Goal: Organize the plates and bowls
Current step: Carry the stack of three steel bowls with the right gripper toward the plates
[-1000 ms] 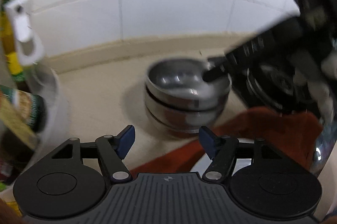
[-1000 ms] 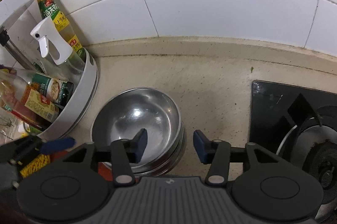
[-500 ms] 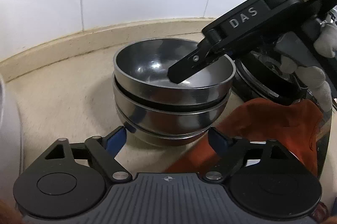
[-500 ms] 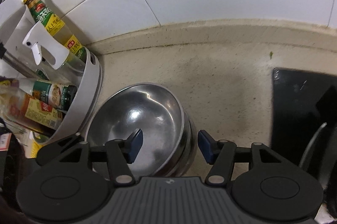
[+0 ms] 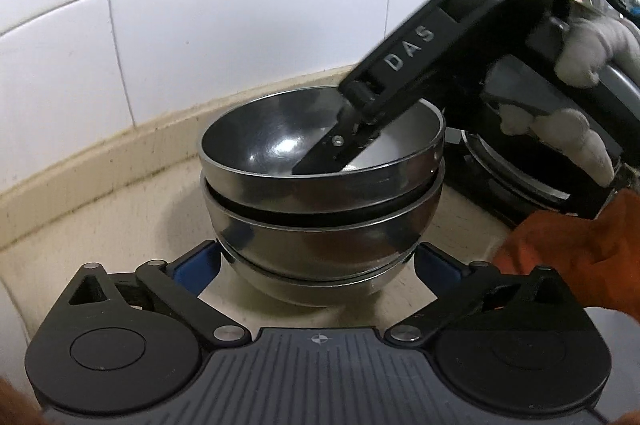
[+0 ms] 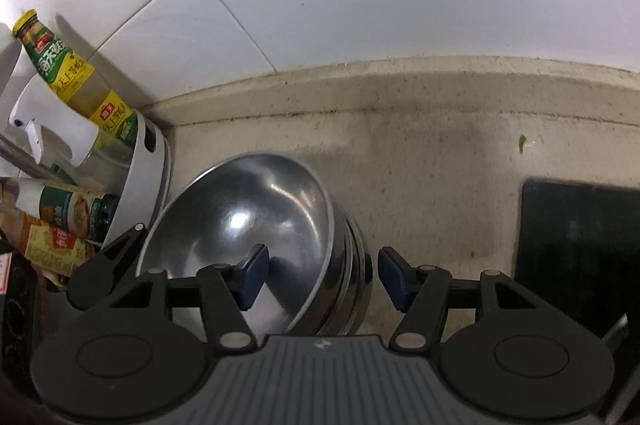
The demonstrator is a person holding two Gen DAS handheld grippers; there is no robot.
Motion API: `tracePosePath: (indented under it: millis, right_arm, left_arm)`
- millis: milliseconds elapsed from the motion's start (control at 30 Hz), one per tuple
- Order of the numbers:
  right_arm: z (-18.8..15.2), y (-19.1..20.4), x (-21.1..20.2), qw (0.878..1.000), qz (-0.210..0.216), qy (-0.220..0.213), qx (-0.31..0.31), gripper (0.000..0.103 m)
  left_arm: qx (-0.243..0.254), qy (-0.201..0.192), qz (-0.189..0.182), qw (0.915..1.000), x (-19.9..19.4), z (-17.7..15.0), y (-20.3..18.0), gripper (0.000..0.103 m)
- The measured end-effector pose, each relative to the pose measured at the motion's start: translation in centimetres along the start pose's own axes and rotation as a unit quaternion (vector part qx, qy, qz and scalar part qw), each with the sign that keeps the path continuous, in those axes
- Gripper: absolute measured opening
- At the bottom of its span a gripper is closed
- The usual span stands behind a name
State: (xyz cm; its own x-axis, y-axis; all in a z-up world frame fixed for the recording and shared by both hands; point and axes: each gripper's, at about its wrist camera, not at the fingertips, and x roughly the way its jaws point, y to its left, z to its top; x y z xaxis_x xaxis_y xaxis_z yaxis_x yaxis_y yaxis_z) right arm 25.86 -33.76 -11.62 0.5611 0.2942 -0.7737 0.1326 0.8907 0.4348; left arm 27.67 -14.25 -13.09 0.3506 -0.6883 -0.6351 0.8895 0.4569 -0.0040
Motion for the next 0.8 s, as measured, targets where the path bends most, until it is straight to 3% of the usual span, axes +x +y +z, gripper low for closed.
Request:
tracePosePath:
  millis: [467,800]
  right_arm:
    - [1.1,-1.4,0.5,1.0,0.018,-0.015,-0.003,0.06]
    - [1.2,-1.4,-0.8,0.999,0.016,-0.033,0.0,0.06]
  left_arm:
    - [0.011,-0.003,0.022,0.9997,2.4,1.2,-1.2,0.103]
    - [-0.001,-0.018,0.024,0.9996,0.2,2.2,-2.3,0.103]
